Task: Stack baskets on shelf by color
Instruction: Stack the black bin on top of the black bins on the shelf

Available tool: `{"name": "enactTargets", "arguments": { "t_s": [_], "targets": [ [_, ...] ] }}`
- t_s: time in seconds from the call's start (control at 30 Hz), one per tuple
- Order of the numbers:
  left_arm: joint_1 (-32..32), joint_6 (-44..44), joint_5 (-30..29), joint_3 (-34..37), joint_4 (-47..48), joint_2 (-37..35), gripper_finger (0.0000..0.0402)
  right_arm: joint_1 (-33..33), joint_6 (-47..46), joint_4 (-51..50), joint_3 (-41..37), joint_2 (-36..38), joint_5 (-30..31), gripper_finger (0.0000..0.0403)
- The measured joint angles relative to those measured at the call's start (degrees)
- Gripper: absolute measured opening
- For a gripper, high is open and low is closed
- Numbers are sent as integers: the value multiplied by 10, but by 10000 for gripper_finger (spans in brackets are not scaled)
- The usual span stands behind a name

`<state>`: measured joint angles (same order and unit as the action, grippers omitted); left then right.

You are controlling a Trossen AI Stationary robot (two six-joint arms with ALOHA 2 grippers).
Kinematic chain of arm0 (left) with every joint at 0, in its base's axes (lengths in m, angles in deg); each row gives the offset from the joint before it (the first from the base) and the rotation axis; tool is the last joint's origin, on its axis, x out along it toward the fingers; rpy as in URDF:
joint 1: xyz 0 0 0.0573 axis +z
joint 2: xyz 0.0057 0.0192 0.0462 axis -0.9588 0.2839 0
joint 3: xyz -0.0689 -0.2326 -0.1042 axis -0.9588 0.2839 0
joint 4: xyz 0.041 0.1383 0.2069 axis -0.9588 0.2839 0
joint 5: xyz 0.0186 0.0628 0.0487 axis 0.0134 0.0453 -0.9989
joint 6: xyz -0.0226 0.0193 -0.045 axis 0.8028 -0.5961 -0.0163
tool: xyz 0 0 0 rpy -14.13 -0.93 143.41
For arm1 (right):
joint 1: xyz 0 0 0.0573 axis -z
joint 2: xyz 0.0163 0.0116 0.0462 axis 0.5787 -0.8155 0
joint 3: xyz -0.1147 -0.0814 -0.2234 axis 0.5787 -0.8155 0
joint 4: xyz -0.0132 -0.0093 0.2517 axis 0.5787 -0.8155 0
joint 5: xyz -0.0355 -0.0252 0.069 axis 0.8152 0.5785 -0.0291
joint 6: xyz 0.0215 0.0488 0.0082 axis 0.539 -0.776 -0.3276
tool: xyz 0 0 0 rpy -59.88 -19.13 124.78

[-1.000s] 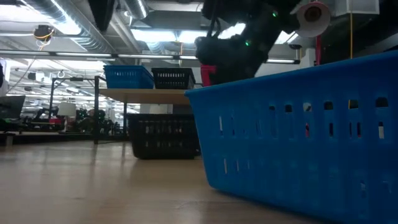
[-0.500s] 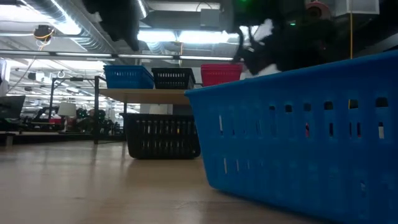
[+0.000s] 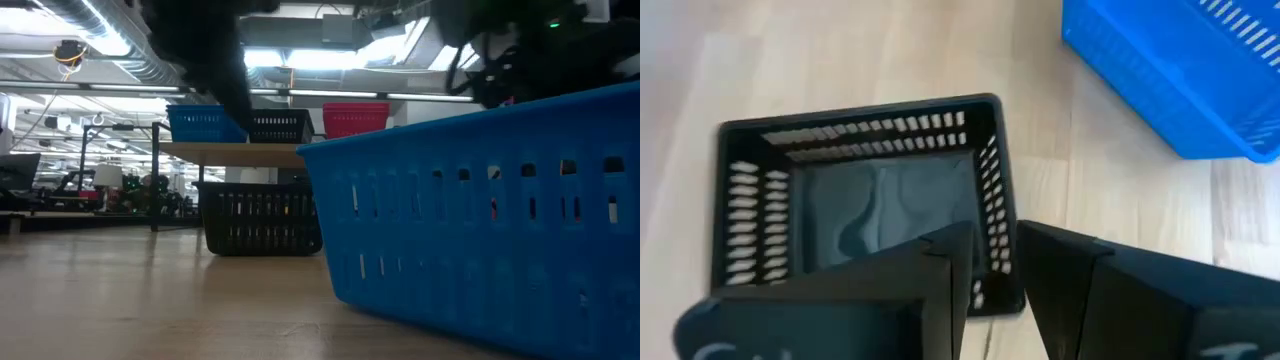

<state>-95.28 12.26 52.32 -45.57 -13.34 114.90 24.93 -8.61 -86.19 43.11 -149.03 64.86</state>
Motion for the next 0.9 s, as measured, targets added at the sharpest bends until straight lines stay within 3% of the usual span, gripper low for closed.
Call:
{"name": "enactTargets", "arguments": {
  "t_s": [0.4, 0.9],
  "targets": [
    [5, 16, 2, 0, -29, 53, 75, -49, -145, 108, -175, 163, -16, 81],
    [5, 32, 25, -1, -58, 74, 75, -60, -166, 157, -206, 183, -12, 81]
  ]
}}
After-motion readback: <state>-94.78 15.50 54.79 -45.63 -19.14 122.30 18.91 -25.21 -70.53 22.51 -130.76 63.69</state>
